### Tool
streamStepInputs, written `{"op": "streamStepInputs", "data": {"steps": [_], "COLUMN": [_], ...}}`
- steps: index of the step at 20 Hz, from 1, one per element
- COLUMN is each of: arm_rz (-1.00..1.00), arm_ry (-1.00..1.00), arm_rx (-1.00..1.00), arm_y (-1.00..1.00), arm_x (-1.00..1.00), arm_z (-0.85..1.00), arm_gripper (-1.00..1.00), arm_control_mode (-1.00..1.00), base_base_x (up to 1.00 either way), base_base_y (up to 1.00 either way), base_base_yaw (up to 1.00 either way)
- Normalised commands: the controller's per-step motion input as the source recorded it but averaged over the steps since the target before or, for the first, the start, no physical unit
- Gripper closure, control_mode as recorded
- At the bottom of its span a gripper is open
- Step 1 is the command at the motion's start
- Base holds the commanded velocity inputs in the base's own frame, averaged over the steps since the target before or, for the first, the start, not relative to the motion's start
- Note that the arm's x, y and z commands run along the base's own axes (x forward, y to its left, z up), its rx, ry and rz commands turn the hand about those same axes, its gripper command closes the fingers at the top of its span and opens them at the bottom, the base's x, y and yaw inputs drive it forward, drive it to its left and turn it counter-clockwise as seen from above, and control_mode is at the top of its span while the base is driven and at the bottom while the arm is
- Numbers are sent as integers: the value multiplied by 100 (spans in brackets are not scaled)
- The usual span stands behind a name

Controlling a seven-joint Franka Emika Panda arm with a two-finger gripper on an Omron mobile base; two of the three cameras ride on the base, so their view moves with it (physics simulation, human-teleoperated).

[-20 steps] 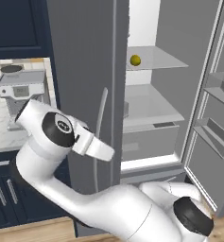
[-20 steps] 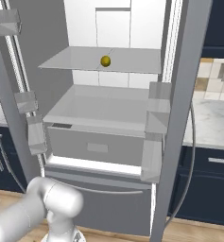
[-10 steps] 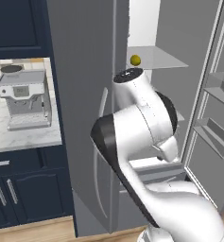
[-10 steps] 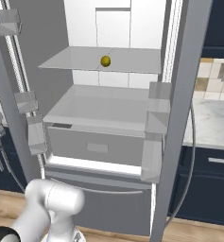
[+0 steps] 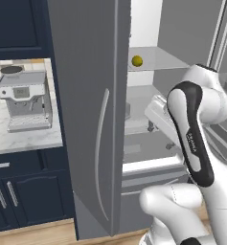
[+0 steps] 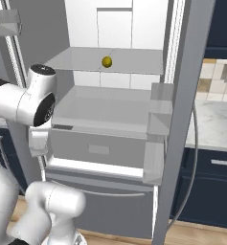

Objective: Retrieve a lemon from the fridge and place it on the cutting board with the fish.

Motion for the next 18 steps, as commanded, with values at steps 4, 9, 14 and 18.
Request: {"op": "streamStepInputs", "data": {"steps": [4,9,14,18], "arm_rz": [26,24,24,16], "arm_ry": [-2,-11,-25,-27], "arm_rx": [29,15,7,28], "arm_y": [0,3,19,2], "arm_x": [100,91,77,68], "arm_z": [0,-6,-3,0], "arm_gripper": [-100,-100,-100,-100], "arm_control_mode": [-100,-100,-100,-100], "base_base_x": [0,0,0,0], "base_base_y": [0,0,0,0], "base_base_yaw": [0,0,0,0]}}
